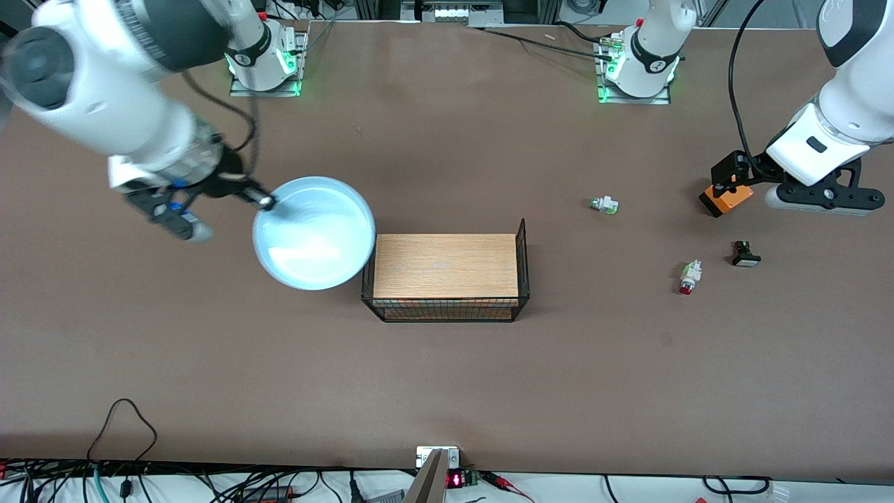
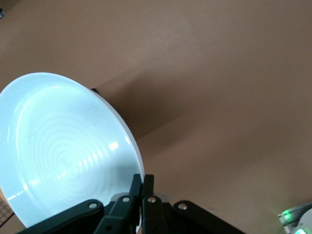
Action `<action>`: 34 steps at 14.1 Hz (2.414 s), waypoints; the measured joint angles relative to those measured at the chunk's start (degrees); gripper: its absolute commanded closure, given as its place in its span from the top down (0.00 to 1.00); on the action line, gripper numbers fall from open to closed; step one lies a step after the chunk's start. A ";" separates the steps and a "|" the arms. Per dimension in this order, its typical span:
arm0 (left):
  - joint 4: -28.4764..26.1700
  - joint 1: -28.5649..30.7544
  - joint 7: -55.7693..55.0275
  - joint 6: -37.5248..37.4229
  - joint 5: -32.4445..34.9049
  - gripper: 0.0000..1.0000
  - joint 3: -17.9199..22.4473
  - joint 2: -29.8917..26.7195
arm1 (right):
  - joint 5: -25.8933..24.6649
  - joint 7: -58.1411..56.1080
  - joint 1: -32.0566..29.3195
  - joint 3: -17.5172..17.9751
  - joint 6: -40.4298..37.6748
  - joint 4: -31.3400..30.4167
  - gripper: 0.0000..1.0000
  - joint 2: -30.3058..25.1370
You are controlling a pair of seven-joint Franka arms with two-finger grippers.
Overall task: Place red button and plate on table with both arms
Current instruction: 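Lift the blue plate out of the basket with the right gripper, then carry the plate beside the basket and lower it with the right gripper, then open the right gripper and draw it back from the plate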
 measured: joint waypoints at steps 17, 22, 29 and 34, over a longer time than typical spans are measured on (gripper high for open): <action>0.16 0.00 0.00 -0.64 -0.02 1.00 0.12 0.01 | -6.13 -48.84 -20.06 0.24 34.97 -34.67 0.00 2.69; 0.18 0.08 0.00 -0.90 -0.02 1.00 0.30 0.31 | -5.84 -56.66 -22.78 0.31 47.88 -42.83 1.00 7.23; 0.40 0.05 0.00 -0.97 -0.04 1.00 0.30 0.45 | -2.66 -48.77 -21.57 2.05 27.00 -28.98 1.00 1.97; 0.71 0.05 0.00 -1.53 -0.04 1.00 0.19 0.45 | -3.52 -44.32 -15.84 2.31 14.36 -18.06 1.00 -2.24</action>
